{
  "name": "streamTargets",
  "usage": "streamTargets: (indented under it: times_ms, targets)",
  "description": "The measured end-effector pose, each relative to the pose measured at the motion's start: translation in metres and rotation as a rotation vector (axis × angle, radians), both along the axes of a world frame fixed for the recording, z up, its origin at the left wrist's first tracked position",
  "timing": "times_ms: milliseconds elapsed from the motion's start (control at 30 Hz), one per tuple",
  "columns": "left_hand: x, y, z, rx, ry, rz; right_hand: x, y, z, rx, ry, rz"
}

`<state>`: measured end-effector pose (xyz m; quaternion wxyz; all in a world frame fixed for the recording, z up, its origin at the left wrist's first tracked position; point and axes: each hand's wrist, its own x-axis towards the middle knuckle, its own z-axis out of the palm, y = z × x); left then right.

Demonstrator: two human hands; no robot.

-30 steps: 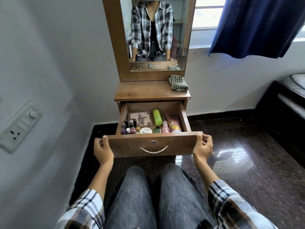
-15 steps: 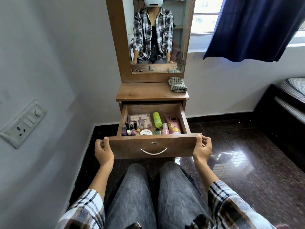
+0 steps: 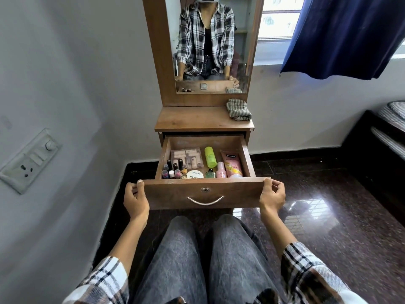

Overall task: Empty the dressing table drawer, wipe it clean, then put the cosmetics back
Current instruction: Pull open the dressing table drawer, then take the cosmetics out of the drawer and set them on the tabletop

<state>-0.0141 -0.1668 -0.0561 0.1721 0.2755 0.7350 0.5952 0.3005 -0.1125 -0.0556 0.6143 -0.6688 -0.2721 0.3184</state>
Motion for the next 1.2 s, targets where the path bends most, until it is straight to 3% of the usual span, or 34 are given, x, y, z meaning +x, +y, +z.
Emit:
streamTargets:
  times_ms: [233, 367, 600, 767, 967, 1200]
  targets:
    - [0.002, 0.001, 0.005, -0.027, -0.025, 0.039, 0.0, 0.007, 0.015, -0.019, 0.08, -0.059]
    - [0.002, 0.002, 0.014, -0.062, 0.027, 0.093, 0.002, 0.012, 0.031, -0.003, -0.026, -0.083]
    - [-0.003, 0.017, 0.039, 0.038, 0.194, 0.074, -0.012, 0.022, 0.066, 0.166, -0.114, 0.002]
    - [-0.005, 0.034, 0.052, 0.112, 0.34, -0.048, -0.044, 0.03, 0.079, 0.236, -0.197, 0.283]
    - [-0.011, 0.052, 0.052, 0.069, 0.538, -0.265, -0.102, 0.035, 0.073, 0.204, -0.267, 0.707]
    - [-0.014, 0.081, 0.053, -0.096, 0.604, -0.416, -0.163, 0.055, 0.07, 0.147, -0.592, 0.984]
